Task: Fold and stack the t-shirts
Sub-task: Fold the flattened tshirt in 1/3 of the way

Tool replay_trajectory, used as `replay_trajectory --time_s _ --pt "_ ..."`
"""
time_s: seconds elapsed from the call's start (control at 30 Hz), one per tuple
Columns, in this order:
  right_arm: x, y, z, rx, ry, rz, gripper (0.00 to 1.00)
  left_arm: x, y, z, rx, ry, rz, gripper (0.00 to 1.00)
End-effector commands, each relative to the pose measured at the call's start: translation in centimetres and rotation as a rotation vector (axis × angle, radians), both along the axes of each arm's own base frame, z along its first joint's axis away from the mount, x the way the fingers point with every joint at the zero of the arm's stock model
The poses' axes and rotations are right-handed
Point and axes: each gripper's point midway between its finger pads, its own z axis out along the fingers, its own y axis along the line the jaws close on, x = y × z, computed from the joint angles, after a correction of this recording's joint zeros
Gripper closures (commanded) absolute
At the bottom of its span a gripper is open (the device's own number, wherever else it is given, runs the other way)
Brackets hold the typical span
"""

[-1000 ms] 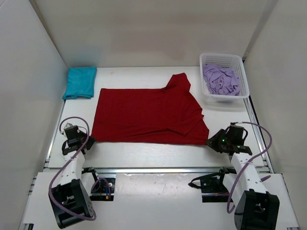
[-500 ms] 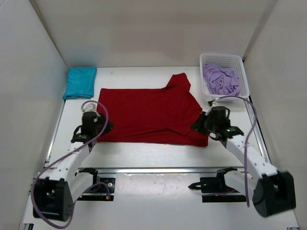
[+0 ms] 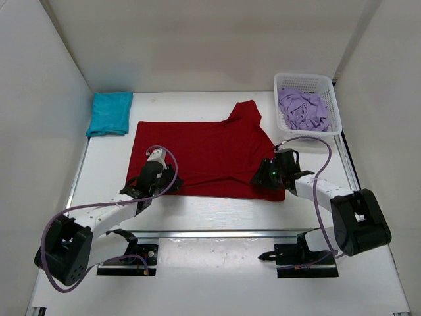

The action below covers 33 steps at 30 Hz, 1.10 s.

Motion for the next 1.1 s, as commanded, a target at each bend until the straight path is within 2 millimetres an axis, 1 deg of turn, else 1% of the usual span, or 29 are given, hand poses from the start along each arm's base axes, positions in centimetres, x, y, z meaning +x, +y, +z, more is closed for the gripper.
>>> replay_trajectory --time_s 0.0,0.1,0.17,0.2,0.23,0.27,0.3,0.33,0.37,0.4,0.43,0.47,0.5,0.53,0.57,0.6,0.63,0.67,0.7,0.73,0.77,0.8,0.83,0.9,0.93,0.97,1.0,1.03,1.07 --pt "1.7 1.3 1.3 0.057 -0.071 0.001 0.62 -0.4 -0.8 0.1 -0.034 -0.028 -0.018 0.58" --pt "1.7 1.3 0.5 0.063 -0.043 -0.001 0.7 -0.9 -0.4 -0.6 -0.041 -0.02 -0.005 0.59" --pt "2.1 1.6 1.0 0.074 -0.052 0.005 0.8 -1.5 0.2 -1.6 -0.041 0.0 -0.001 0.59" --pt "1.9 1.7 0.7 0.064 -0.04 0.013 0.84 -1.5 0.2 -1.2 -0.049 -0.007 -0.003 0.59" --pt "2.1 1.7 1.0 0.065 -0.041 0.014 0.89 -1.8 0.7 -1.9 -0.042 0.009 0.007 0.59" --pt "2.2 1.7 1.2 0.056 -0.051 0.013 0.9 -1.7 0.7 -1.5 -0.044 -0.007 0.003 0.59" --pt "2.2 1.5 1.1 0.042 -0.049 0.01 0.93 -2.0 0.9 -1.8 -0.035 0.002 0.0 0.59" --pt "2.7 1.7 1.9 0.042 -0.077 0.011 0.95 -1.9 1.1 -1.6 -0.041 -0.012 0.009 0.59" --pt "3.0 1.6 2.2 0.039 -0.086 0.004 0.95 -2.0 0.9 -1.3 -0.044 -0.021 0.005 0.59" --pt "3.7 1.8 3.1 0.04 -0.111 0.015 0.94 -2.0 1.0 -1.6 -0.046 -0.013 0.013 0.59" --pt "4.7 2.1 3.7 0.046 -0.121 0.015 0.96 -2.0 0.8 -1.2 -0.059 -0.016 0.005 0.59" --pt "4.4 2.2 2.9 0.035 -0.085 0.028 0.97 -1.9 0.7 -1.1 -0.052 -0.023 0.003 0.59" --pt "5.7 2.8 4.1 0.043 -0.114 0.04 0.99 -1.8 0.7 -0.9 -0.053 -0.026 -0.001 0.59" --pt "6.5 3.7 4.6 0.05 -0.121 0.062 1.0 -1.7 0.5 -0.8 -0.057 -0.023 -0.007 0.59" --pt "7.1 3.8 4.3 0.05 -0.107 0.062 1.0 -1.5 0.5 -0.8 -0.058 -0.022 0.002 0.59" --pt "8.1 4.6 4.7 0.056 -0.109 0.078 1.0 -1.5 0.4 -0.6 -0.068 -0.025 0.0 0.59" --pt "9.5 5.1 5.9 0.057 -0.139 0.082 1.0 -1.4 0.3 -0.4 -0.067 -0.031 -0.006 0.59" --pt "9.8 5.5 5.0 0.037 -0.113 0.084 0.98 -1.2 0.4 -0.1 -0.071 -0.034 0.004 0.59" --pt "10.6 6.5 6.1 0.039 -0.135 0.099 0.95 -1.4 0.1 -0.1 -0.072 -0.034 -0.007 0.59" --pt "11.3 7.1 6.5 0.04 -0.145 0.112 0.89 -1.3 0.0 0.2 -0.072 -0.042 -0.005 0.58" --pt "11.5 7.4 6.1 0.03 -0.138 0.119 0.82 -1.2 0.1 0.4 -0.069 -0.045 -0.002 0.6" --pt "11.6 8.3 6.5 0.025 -0.152 0.136 0.8 -1.3 0.2 0.3 -0.069 -0.044 0.0 0.59" --pt "11.7 8.7 6.7 0.024 -0.161 0.15 0.77 -1.3 0.2 0.4 -0.069 -0.048 0.004 0.59" --pt "11.8 9.0 7.8 0.024 -0.208 0.143 0.77 -1.1 0.4 0.8 -0.074 -0.064 0.014 0.59" --pt "11.5 9.1 7.6 0.03 -0.219 0.148 0.73 -1.0 0.2 1.0 -0.09 -0.063 0.016 0.59" --pt "11.0 9.1 8.0 0.034 -0.234 0.152 0.69 -1.1 0.2 0.9 -0.088 -0.059 0.013 0.59" --pt "10.9 8.9 9.1 0.036 -0.267 0.149 0.67 -0.8 -0.3 1.6 -0.094 -0.072 0.002 0.58" --pt "10.1 8.4 8.3 0.005 -0.256 0.148 0.67 -1.0 -0.6 1.3 -0.083 -0.064 -0.013 0.58" --pt "9.1 7.9 8.0 -0.009 -0.252 0.148 0.67 -0.8 -1.0 1.5 -0.075 -0.065 -0.022 0.58"
